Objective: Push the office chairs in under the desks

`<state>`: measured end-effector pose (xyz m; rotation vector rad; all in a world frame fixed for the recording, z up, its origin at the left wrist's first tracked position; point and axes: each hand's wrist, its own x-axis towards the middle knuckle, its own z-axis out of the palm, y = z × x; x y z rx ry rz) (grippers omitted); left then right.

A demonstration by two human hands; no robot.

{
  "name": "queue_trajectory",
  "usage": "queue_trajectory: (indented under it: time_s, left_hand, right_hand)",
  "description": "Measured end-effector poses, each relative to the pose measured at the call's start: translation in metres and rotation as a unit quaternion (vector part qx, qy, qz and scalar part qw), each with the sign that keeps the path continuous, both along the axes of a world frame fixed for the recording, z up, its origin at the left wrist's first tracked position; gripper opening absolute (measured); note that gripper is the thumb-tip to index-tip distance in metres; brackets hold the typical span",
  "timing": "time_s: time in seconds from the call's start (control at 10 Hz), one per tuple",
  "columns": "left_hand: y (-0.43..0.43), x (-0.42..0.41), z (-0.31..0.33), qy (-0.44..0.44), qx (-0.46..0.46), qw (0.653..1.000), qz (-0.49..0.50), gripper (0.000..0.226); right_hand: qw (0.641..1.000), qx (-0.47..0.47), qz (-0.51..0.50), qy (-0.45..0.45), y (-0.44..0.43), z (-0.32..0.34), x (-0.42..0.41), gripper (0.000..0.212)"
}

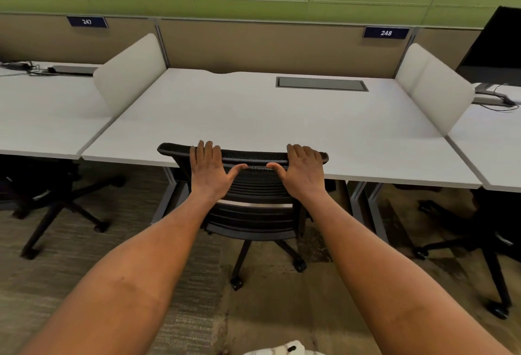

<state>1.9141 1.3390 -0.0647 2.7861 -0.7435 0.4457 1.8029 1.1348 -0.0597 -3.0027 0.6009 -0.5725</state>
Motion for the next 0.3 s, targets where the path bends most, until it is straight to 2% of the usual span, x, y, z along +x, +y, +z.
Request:
queue_trajectory:
  time_s: [0.1,0.3]
  left_hand:
    - [-0.001,-0.024,-0.007,0.020,-0.001,1.000,0.004,0.096]
    - [-0.006,-0.088,-0.021,0.011,-0.018,1.000,-0.017,0.092]
  right_hand:
    - [0.999,0.022,0.002,0.026,0.008,-0.005,-0.016,0.080]
    - [0.998,0.007,0.045,0.050,0.024,-0.027,-0.060,0.078]
